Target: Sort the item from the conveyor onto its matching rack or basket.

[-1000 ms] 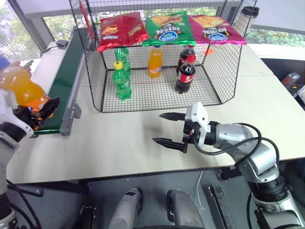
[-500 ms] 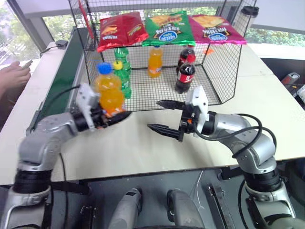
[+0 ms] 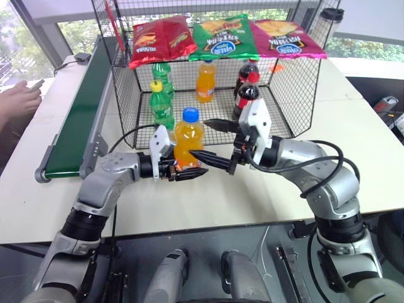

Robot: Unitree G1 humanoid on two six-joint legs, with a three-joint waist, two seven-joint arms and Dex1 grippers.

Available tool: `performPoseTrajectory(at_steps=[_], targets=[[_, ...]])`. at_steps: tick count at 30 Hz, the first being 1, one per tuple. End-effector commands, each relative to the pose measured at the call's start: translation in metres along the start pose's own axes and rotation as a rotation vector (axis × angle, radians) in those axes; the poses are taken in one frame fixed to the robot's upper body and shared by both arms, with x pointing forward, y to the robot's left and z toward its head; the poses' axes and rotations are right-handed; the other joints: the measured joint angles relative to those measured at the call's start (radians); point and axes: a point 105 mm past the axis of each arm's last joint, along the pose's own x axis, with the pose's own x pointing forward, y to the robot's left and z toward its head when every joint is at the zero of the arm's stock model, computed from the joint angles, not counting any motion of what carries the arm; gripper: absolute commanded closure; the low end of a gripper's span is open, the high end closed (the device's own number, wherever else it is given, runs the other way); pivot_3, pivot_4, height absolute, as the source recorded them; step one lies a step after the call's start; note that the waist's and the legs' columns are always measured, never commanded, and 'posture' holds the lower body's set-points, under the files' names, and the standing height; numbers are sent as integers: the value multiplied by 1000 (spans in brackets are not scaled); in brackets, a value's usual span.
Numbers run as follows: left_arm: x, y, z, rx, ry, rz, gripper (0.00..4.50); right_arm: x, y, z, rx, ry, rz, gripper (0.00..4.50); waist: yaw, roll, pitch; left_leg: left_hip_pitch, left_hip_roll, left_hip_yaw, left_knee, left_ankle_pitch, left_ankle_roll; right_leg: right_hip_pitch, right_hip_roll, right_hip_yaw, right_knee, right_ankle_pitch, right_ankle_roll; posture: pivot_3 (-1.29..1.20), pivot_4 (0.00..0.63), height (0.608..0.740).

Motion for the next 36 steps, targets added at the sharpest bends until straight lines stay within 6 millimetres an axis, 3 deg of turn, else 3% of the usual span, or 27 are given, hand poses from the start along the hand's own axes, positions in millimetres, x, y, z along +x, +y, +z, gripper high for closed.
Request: performPoseTrajectory(at_steps=[1, 19, 22, 24, 25, 36], targets=[[7, -2, 15, 60, -49, -24, 1495, 3, 2, 11, -23, -30, 9, 0, 0, 0, 0, 0, 0, 0, 0, 0, 0, 0, 0, 0, 0, 0, 0, 0, 150, 739], [17, -13, 25, 52, -93, -44, 1495, 8, -5, -1, -12, -20, -23, 0, -2, 0, 0, 0, 0, 0, 1, 0, 0, 0, 1, 0, 1, 1, 2, 0, 150, 739], [16, -13, 23, 50, -87, -41, 1495, 8, -5, -1, -10, -23, -21, 893, -2, 0, 0, 0, 0, 0, 2, 0, 0, 0, 1, 0, 2, 1, 2, 0, 150, 739], [15, -12, 21, 48, -83, -37, 1495, 8, -5, 1, -8, -30, -18, 1825, -2, 0, 0, 0, 0, 0, 2, 0, 0, 0, 1, 0, 2, 1, 2, 0, 150, 739], [15, -12, 20, 48, -80, -35, 1495, 8, -4, 2, -7, -33, -16, 2015, -1, 0, 0, 0, 0, 0, 2, 0, 0, 0, 1, 0, 2, 1, 2, 0, 150, 739], [14, -8, 16, 59, -57, -11, 1495, 7, -1, 5, -10, -31, 3, 2016, -1, 0, 0, 0, 0, 0, 2, 0, 0, 0, 1, 0, 3, 1, 2, 0, 150, 739]])
